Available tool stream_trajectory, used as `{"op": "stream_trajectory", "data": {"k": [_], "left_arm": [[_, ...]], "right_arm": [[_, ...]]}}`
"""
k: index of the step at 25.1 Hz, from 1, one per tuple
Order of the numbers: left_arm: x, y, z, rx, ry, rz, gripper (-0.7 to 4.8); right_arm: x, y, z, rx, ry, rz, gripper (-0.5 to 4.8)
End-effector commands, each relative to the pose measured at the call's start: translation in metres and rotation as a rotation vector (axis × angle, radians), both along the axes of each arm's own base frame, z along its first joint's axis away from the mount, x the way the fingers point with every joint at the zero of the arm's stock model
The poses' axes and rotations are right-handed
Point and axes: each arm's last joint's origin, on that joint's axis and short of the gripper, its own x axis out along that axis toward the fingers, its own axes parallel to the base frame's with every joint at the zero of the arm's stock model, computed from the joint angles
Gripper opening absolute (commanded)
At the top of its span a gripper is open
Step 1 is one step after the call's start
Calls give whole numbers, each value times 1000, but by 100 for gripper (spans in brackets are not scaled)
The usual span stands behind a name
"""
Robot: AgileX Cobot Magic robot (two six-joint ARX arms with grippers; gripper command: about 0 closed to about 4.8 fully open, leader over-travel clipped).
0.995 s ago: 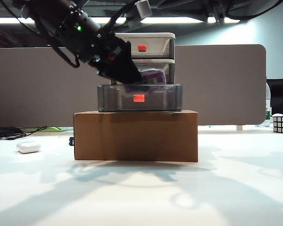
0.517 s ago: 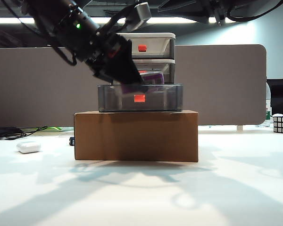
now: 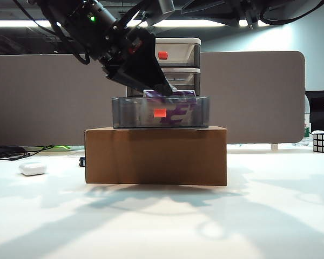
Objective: Open the third layer of the drawer on the table, pick up a pack of napkins on the table and put it in, and finally close the drawer.
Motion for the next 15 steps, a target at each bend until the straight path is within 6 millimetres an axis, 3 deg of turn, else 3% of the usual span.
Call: {"op": "stream_trajectory", "data": {"k": [1,2,4,10,14,15], "left_arm": [[-8,3,7,-3,43,25,358],[-13,4,11,-10,68,39,334],[-33,14,25,14,114,66,158],[-63,30,43,-34,283,38,145],[-67,31,38,-26,362,3,46],[-66,31,36,-17,362,12,44]], "right_arm": [[0,0,4,7,-26,-3,-6],[0,0,4,7,-27,-5,-6],[1,-1,5,6,-34,-39,-6],[2,0,12,26,-121,-50,-6],[17,5,23,27,-115,-56,-6],[23,8,26,22,-106,-54,-6]]}}
